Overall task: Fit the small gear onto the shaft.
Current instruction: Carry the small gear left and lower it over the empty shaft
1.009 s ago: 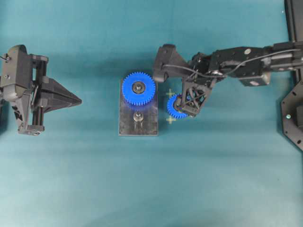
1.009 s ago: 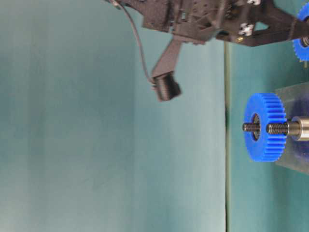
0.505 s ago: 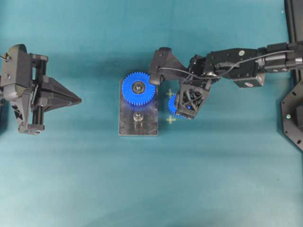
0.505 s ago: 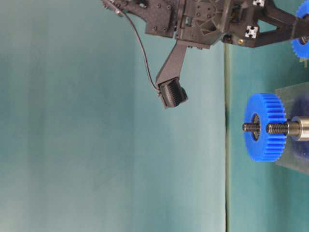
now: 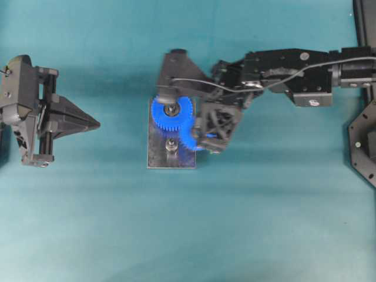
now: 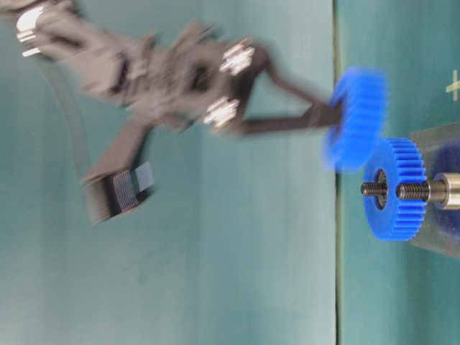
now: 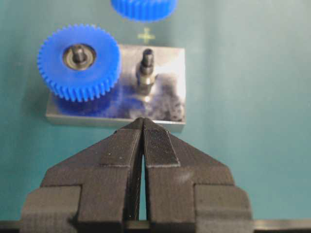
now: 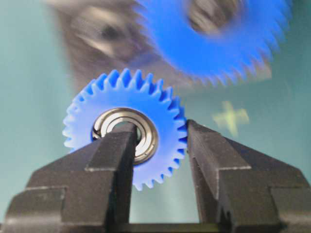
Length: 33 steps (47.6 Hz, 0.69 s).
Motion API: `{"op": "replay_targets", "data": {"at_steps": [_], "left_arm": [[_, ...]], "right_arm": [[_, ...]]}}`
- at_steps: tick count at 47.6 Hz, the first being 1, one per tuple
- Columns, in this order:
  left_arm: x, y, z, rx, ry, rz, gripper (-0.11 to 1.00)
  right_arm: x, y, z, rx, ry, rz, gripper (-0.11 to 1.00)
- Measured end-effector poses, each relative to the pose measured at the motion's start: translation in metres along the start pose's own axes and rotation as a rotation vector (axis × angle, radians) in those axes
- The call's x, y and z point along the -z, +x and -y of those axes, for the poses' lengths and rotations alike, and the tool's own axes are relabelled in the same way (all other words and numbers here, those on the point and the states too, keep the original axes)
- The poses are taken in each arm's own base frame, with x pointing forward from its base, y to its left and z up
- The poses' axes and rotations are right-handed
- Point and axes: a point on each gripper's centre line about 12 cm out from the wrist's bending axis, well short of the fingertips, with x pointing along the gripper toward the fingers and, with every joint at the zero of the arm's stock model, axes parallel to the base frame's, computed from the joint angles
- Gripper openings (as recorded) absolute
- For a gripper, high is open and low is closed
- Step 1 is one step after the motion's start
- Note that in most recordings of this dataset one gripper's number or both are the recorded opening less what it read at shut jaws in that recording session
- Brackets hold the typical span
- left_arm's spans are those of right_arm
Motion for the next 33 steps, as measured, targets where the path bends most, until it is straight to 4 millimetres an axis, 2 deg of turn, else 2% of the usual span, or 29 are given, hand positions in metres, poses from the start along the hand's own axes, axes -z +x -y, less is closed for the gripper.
{"op": "replay_targets", "data": {"at_steps": [7, 11, 19, 33], "left_arm": [[-0.002, 0.000, 0.000, 0.001, 0.000, 0.015, 0.00], [-0.002, 0.000, 0.000, 0.001, 0.000, 0.017, 0.00], [-0.002, 0.000, 0.000, 0.002, 0.001, 0.018, 0.00], [0.001, -0.001, 0.001, 0.005, 0.002, 0.014, 0.00]], "right_arm": [[-0.016, 0.019, -0.005, -0.002, -0.009, -0.021, 0.33], [-0.020, 0.033, -0.006, 0.000, -0.015, -0.043, 0.33], [-0.024, 0.047, -0.005, 0.002, -0.026, -0.070, 0.33], [-0.024, 0.049, -0.005, 0.003, -0.026, -0.087, 0.33]]}}
